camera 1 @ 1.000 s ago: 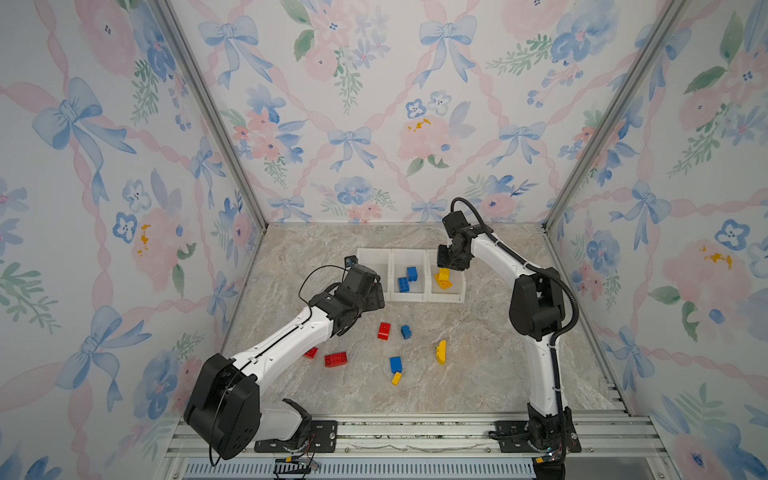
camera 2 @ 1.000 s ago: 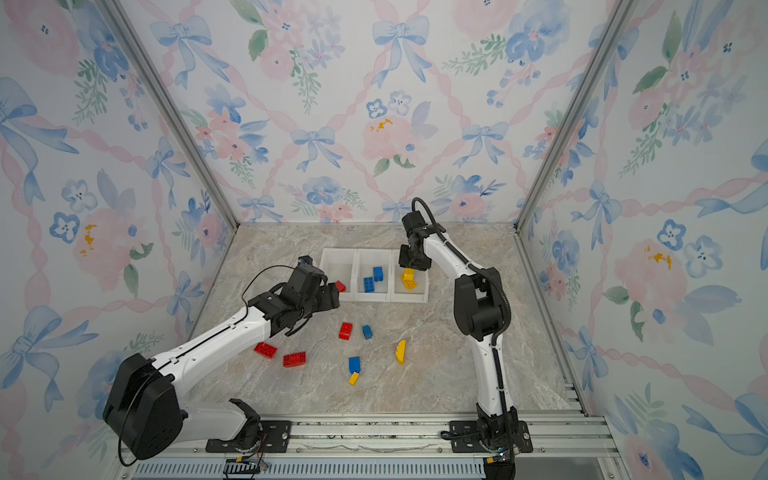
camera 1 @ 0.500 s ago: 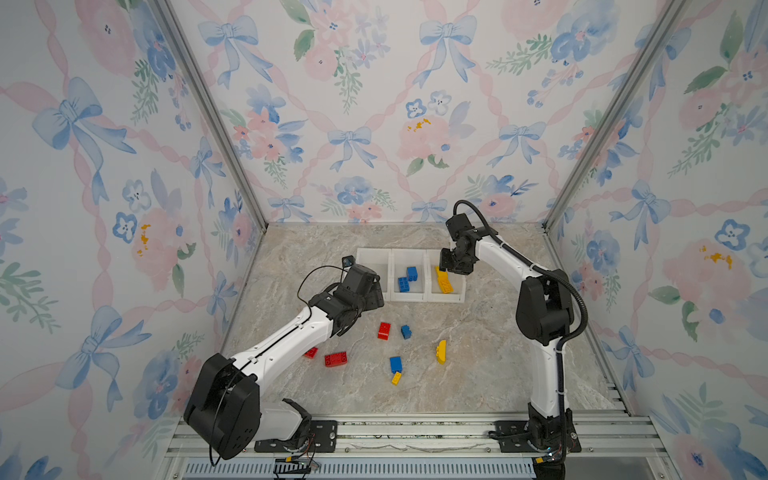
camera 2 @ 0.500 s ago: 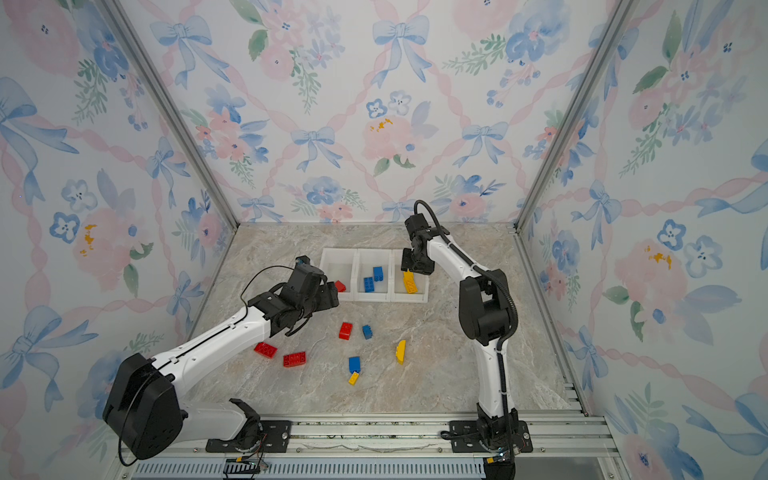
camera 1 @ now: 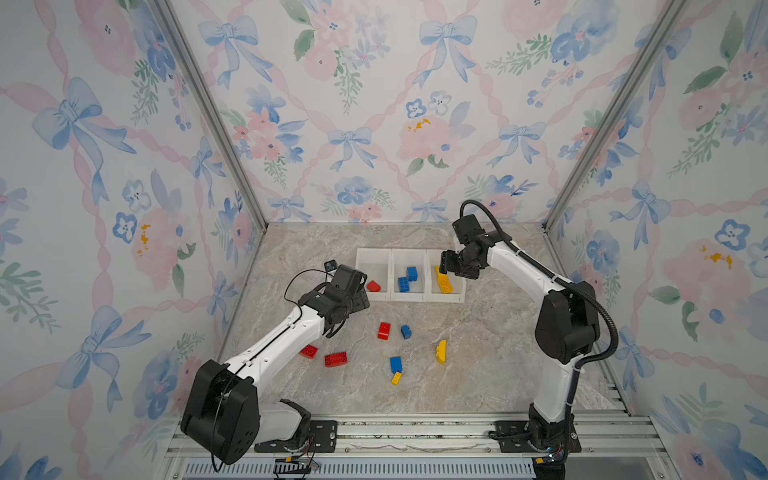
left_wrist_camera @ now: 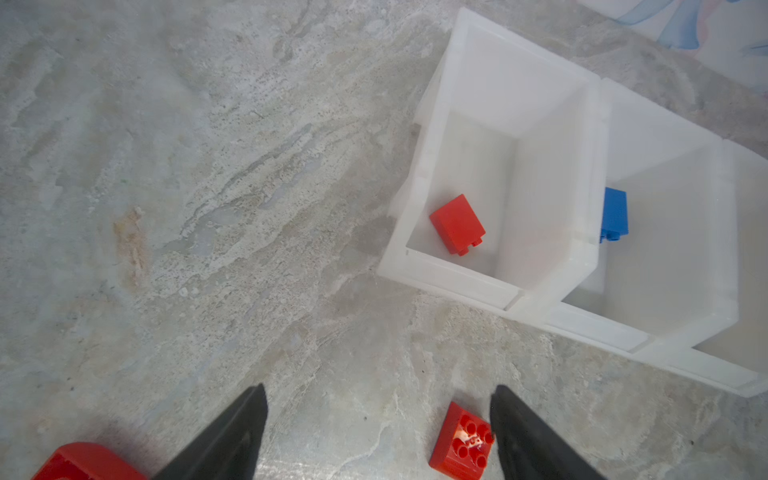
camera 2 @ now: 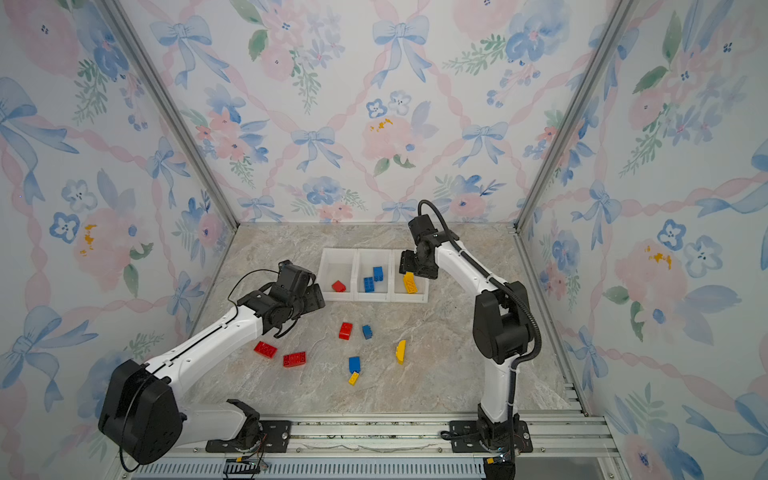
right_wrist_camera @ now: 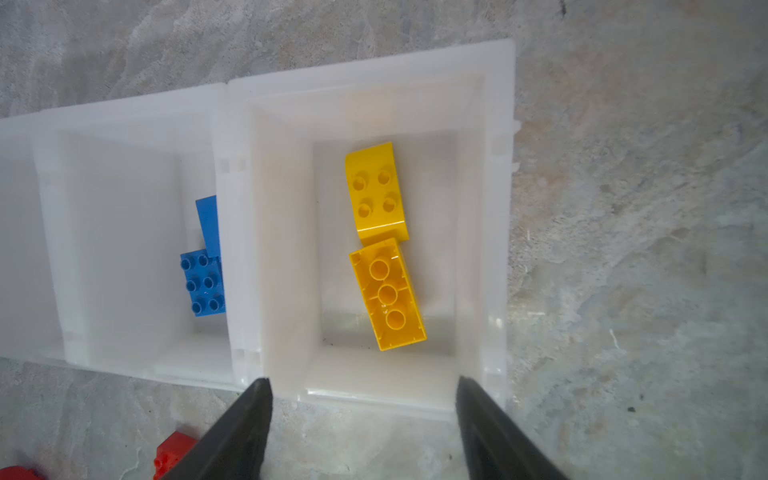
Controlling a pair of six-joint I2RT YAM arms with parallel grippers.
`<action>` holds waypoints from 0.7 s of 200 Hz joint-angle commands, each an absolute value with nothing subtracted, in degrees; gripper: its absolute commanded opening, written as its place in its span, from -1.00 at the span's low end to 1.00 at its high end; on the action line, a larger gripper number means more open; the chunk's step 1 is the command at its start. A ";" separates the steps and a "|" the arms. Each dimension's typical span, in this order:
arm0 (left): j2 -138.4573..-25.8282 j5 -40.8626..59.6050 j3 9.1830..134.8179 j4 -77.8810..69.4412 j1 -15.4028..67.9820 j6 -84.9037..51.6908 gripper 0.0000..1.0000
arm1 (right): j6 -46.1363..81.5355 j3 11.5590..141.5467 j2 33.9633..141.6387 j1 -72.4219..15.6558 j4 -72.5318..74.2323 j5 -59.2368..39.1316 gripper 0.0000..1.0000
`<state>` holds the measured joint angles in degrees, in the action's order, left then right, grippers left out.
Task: Sort the legos into containers by color
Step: 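Lower the left gripper onto a red brick near the robot and grasp it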
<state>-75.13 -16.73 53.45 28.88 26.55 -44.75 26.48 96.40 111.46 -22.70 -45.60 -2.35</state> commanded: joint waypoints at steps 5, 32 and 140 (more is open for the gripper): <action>-72.76 -16.90 52.57 33.92 24.87 -46.66 0.72 | 26.37 94.03 107.69 -23.61 -46.32 -2.80 0.54; -71.37 -15.21 50.86 34.75 22.40 -47.28 0.71 | 26.34 92.18 105.97 -24.10 -46.49 -2.91 0.60; -68.43 -9.81 44.89 39.33 12.85 -47.73 0.70 | 26.89 85.79 102.43 -25.44 -45.40 -3.60 0.76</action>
<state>-69.52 -11.40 46.63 36.64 14.39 -46.83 26.55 87.55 104.49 -24.84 -45.54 -3.07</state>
